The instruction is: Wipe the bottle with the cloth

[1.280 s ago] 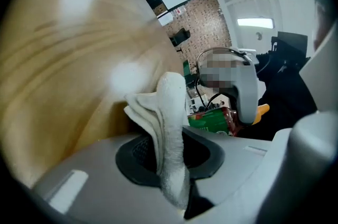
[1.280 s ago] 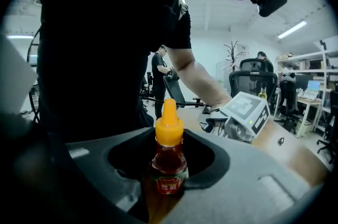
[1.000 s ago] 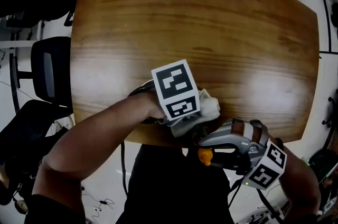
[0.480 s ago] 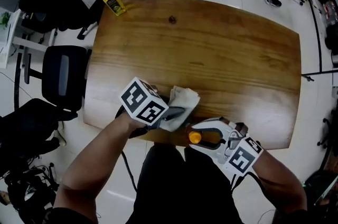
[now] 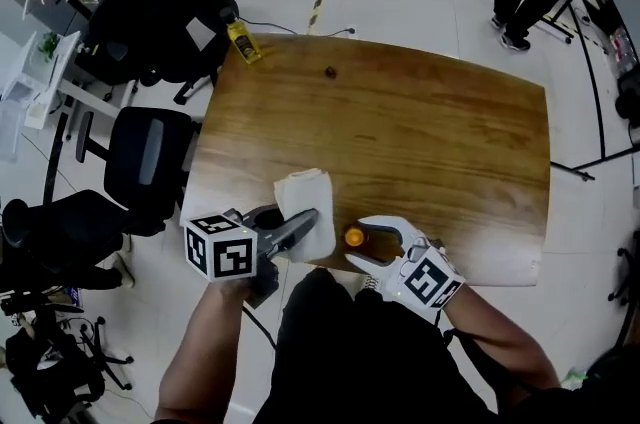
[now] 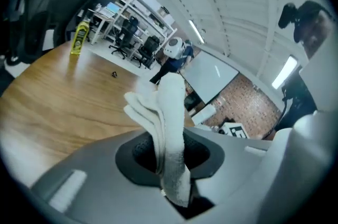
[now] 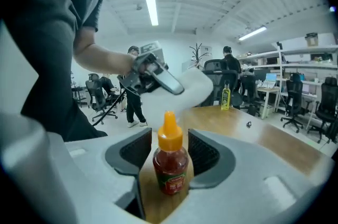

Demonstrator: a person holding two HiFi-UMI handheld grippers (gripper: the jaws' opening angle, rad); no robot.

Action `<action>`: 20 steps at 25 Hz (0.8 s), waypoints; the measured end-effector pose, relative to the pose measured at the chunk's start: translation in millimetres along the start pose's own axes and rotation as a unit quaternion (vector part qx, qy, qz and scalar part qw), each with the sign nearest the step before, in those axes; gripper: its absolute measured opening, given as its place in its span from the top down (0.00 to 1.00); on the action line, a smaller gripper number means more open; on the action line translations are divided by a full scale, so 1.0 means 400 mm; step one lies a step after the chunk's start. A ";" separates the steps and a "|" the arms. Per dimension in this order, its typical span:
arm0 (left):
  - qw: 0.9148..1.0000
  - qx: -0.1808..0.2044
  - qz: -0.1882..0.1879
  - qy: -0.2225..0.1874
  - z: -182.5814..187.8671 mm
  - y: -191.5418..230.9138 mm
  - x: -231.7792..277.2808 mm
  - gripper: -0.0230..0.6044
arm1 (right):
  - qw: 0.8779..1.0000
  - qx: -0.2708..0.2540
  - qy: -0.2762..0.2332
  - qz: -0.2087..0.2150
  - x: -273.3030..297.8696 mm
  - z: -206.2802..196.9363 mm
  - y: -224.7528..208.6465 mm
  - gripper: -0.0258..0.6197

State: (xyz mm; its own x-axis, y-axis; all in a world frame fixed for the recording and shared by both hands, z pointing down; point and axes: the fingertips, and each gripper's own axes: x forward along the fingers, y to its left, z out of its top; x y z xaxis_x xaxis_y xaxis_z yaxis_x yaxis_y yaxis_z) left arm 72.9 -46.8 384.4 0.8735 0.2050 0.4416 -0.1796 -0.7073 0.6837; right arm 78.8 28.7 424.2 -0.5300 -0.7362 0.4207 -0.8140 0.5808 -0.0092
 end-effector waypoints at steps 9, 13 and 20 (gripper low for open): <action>0.987 -0.121 0.003 -0.107 -0.032 -0.052 -0.012 0.81 | 0.999 -0.029 -0.002 -0.027 0.022 -0.012 -0.002 0.75; 0.985 -0.143 0.012 -0.098 -0.063 -0.058 0.026 0.81 | 0.999 -0.023 0.006 -0.038 0.029 -0.012 -0.009 0.75; 0.989 -0.123 0.018 -0.079 -0.079 -0.104 0.055 0.81 | 0.998 -0.034 0.021 -0.042 0.031 -0.013 -0.003 0.75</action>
State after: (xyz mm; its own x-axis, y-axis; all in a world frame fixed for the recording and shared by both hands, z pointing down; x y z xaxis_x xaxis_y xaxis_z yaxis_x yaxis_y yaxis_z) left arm 85.3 8.5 383.7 0.9210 0.0599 0.3849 -0.2998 -0.5221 0.7985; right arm 74.5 20.9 434.2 -0.4480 -0.7692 0.4556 -0.8368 0.5402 0.0892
